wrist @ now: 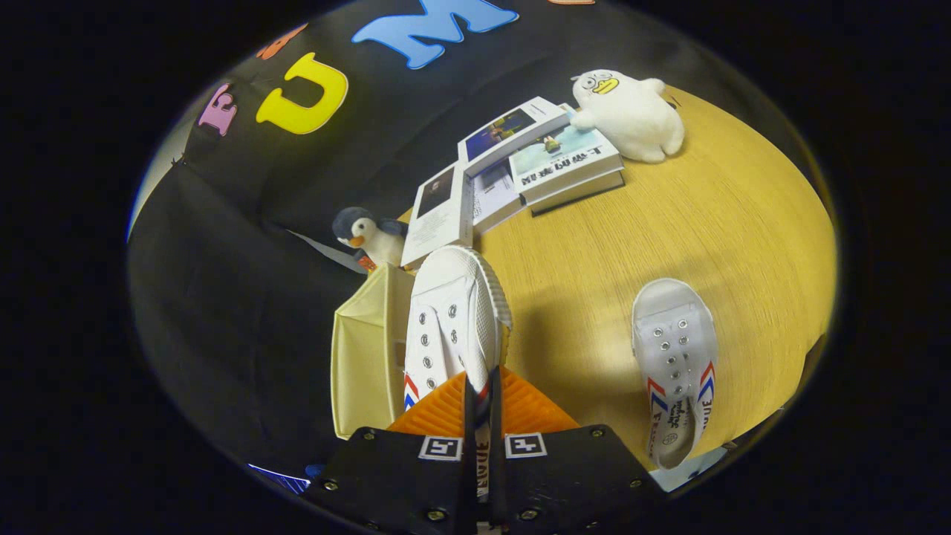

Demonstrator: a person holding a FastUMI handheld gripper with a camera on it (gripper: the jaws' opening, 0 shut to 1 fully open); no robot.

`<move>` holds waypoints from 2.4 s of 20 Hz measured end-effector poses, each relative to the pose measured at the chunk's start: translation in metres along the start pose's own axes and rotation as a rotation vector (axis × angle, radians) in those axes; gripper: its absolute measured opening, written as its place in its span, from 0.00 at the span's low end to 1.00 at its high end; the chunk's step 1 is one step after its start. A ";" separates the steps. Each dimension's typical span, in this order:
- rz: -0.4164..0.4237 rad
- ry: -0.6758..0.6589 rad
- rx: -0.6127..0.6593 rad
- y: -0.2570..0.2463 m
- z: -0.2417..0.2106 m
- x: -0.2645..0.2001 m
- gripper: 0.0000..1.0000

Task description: Open the storage box then place both shoes into the box .Put the left shoe in first, then the right shoe, with the right side of both shoes facing outward in a uniform manner.

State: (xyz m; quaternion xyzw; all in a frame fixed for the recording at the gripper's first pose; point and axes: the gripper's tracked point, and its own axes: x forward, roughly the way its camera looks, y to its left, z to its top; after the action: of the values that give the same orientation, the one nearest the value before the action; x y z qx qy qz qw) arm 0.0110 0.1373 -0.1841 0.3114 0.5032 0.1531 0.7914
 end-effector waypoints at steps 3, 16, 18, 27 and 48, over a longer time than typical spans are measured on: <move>0.025 -0.017 -0.019 0.030 0.010 -0.003 0.06; 0.055 0.050 -0.143 0.132 -0.020 0.075 0.07; 0.036 0.071 -0.163 0.136 -0.032 0.092 0.07; -0.047 0.127 -0.184 0.139 -0.073 0.148 0.07; -0.080 0.091 -0.428 0.158 -0.088 0.162 0.98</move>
State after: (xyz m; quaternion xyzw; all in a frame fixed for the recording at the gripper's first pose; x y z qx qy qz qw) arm 0.0165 0.3772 -0.2220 0.1088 0.5064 0.2391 0.8213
